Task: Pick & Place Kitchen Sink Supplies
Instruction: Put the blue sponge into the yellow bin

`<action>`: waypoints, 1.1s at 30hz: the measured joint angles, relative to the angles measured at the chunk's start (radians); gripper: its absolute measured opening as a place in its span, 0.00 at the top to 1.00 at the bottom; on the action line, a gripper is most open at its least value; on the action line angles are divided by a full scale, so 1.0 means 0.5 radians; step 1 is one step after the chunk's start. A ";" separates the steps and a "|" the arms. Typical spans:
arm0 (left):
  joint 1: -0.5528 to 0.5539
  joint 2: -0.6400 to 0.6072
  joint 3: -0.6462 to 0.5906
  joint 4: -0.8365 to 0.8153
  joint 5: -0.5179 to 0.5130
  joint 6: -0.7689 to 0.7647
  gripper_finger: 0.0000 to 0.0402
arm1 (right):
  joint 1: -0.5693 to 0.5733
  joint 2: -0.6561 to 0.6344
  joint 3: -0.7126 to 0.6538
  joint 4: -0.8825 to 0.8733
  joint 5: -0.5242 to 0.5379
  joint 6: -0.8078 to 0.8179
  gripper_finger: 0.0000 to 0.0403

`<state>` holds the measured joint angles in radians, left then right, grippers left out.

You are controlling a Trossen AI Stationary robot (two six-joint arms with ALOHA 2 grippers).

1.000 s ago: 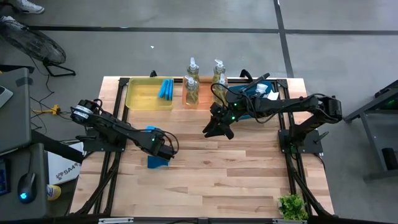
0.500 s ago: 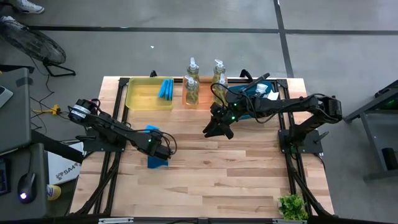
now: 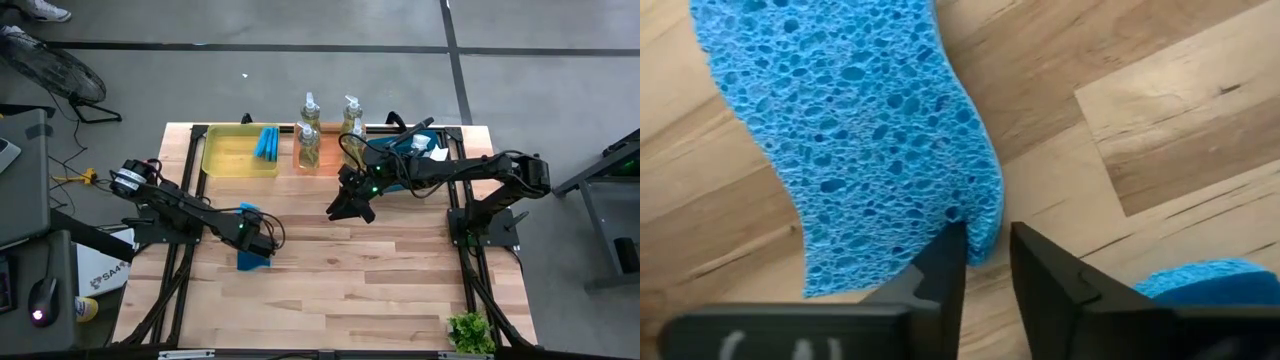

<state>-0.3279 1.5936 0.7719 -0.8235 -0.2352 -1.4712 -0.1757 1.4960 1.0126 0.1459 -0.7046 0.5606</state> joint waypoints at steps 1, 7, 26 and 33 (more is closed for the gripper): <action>0.000 0.001 0.000 -0.005 -0.001 0.000 0.83 | 0.000 0.000 0.000 0.000 0.001 0.000 0.60; 0.000 0.001 -0.002 -0.010 -0.004 0.000 0.95 | 0.000 0.000 0.000 0.000 0.003 0.000 0.60; 0.002 0.011 0.068 -0.117 0.028 0.002 0.99 | 0.000 0.000 0.000 0.000 0.000 -0.036 0.60; 0.002 0.010 0.158 -0.246 0.009 0.053 0.99 | 0.000 0.000 0.000 -0.004 -0.001 -0.046 0.60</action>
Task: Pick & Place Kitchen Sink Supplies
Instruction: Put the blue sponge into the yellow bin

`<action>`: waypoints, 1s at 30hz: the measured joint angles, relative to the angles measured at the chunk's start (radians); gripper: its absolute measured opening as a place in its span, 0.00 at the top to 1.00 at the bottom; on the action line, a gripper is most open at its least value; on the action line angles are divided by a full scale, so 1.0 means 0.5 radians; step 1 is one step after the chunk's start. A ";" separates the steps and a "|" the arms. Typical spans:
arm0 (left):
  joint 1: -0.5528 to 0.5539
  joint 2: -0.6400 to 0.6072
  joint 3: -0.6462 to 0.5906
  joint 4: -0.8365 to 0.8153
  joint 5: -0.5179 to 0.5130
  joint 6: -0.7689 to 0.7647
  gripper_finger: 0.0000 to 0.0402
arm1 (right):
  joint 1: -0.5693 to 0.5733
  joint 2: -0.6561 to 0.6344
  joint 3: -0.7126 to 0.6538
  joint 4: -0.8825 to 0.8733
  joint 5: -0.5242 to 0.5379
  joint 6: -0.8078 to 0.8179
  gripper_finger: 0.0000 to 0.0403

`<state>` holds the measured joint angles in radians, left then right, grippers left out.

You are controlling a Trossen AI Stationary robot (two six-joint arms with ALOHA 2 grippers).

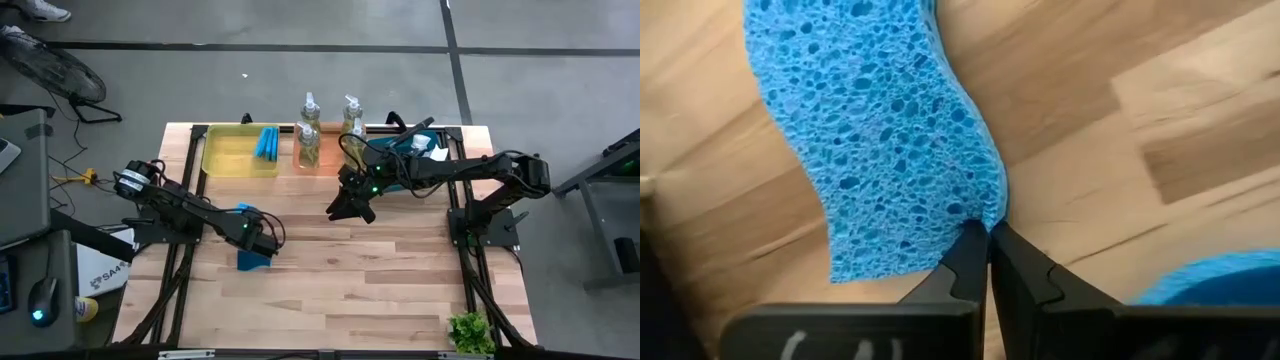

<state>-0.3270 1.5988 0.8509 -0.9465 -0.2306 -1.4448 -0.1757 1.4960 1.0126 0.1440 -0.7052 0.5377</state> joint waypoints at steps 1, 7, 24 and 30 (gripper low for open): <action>0.000 0.000 0.001 -0.005 -0.001 0.000 0.99 | 0.000 0.000 0.000 -0.001 0.000 0.000 0.60; 0.000 -0.022 0.024 0.008 -0.023 0.000 0.99 | -0.001 0.000 0.000 -0.006 0.000 -0.001 0.60; -0.001 -0.445 0.027 -0.102 -0.182 -0.055 1.00 | -0.001 0.000 0.000 -0.048 -0.001 -0.037 0.60; -0.001 -0.708 0.027 -0.098 -0.392 -0.094 1.00 | -0.001 0.000 0.000 -0.048 -0.001 -0.045 0.60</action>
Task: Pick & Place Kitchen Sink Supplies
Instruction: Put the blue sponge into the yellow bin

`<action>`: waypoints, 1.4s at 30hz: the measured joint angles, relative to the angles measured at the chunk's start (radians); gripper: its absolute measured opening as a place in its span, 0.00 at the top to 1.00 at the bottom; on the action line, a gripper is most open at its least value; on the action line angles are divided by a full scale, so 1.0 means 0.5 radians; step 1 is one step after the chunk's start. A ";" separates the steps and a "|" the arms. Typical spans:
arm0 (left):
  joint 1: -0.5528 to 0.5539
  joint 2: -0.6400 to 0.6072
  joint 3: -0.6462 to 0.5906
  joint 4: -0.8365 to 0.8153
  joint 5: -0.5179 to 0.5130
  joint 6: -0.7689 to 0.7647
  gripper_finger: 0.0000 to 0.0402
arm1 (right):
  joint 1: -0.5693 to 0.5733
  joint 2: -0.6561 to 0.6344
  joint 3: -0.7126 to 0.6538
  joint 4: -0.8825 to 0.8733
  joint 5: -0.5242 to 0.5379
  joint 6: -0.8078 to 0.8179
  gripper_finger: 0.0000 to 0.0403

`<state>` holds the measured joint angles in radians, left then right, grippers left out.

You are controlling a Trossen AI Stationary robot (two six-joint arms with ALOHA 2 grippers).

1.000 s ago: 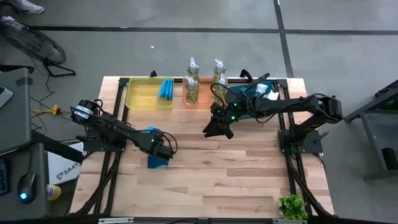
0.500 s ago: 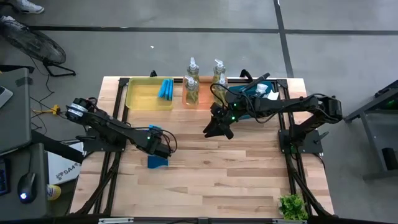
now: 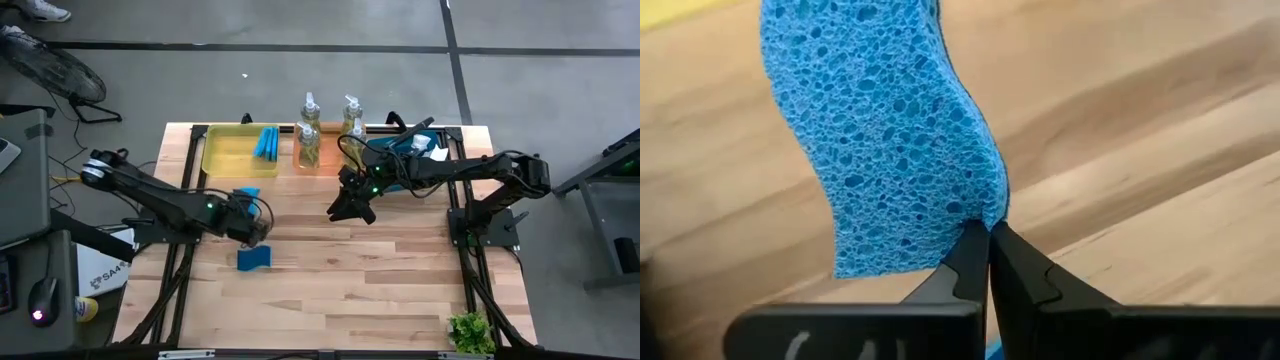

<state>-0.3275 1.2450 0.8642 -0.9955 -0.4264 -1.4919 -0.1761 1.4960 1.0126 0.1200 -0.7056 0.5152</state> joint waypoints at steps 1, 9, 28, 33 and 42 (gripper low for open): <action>0.001 -0.044 0.000 -0.002 -0.033 -0.008 1.00 | 0.000 0.000 0.000 -0.001 -0.001 0.000 0.60; 0.000 -0.367 0.001 0.003 -0.325 0.015 1.00 | 0.000 0.000 0.000 -0.008 0.003 -0.027 0.60; 0.582 -1.032 -0.243 0.308 -0.302 0.732 1.00 | 0.000 0.001 0.000 0.021 0.158 -0.068 0.60; 0.993 -1.041 -0.259 0.470 0.033 1.157 1.00 | 0.000 0.001 0.000 0.024 0.223 -0.057 0.60; 1.804 -0.890 -0.259 0.804 0.808 1.799 1.00 | 0.009 0.001 0.000 0.025 0.256 0.008 0.60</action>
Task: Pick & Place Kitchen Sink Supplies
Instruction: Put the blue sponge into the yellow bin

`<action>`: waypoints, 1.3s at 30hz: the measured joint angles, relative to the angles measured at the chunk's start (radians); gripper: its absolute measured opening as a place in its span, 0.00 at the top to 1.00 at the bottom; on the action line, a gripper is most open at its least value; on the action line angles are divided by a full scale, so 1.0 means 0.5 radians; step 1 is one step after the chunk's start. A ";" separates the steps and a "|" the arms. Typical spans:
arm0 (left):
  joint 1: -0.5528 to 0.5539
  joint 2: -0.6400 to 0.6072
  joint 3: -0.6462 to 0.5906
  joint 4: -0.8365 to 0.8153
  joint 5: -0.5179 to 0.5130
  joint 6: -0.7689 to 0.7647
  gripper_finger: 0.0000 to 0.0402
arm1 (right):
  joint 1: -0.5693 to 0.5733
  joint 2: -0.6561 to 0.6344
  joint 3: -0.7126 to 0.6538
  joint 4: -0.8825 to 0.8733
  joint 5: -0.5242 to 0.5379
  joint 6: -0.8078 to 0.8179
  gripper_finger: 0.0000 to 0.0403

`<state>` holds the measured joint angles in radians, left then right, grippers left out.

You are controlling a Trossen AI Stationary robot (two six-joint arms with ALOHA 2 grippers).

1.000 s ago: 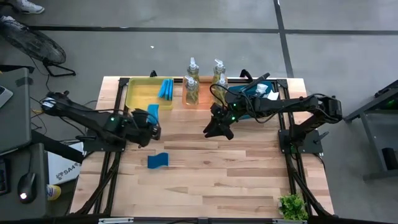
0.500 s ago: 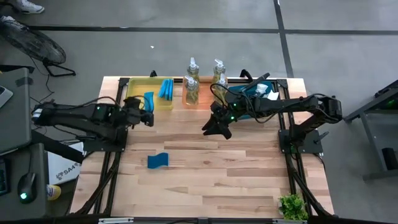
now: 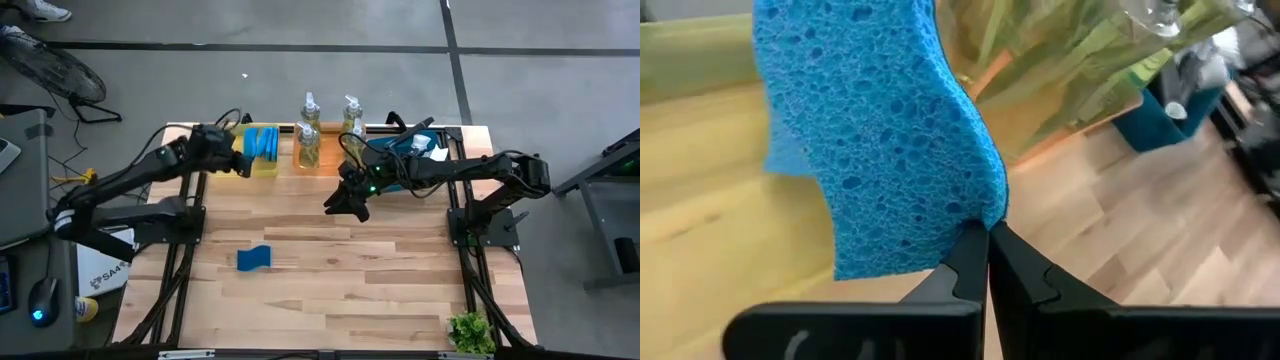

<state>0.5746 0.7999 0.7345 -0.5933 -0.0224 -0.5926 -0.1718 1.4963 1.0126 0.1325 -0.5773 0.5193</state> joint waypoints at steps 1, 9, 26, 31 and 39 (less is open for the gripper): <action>0.081 0.039 0.000 0.036 0.122 0.063 1.00 | 0.004 0.000 0.000 0.000 0.008 0.005 0.60; 0.603 0.395 0.001 0.175 0.763 0.492 1.00 | 0.060 0.000 0.000 0.000 0.097 0.009 0.60; 1.223 0.836 0.001 0.326 1.359 0.776 1.00 | 0.123 0.000 0.000 0.000 0.270 0.099 0.60; 1.265 0.979 0.001 0.384 1.392 0.774 1.00 | 0.123 0.000 0.000 0.000 0.315 0.121 0.60; 1.264 1.114 0.001 0.430 1.341 0.772 1.00 | 0.123 0.000 0.000 -0.001 0.344 0.136 0.60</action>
<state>1.2064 1.3572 0.7349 -0.3785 0.6484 -0.2066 -0.1101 1.4963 1.0126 0.1322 -0.4054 0.5873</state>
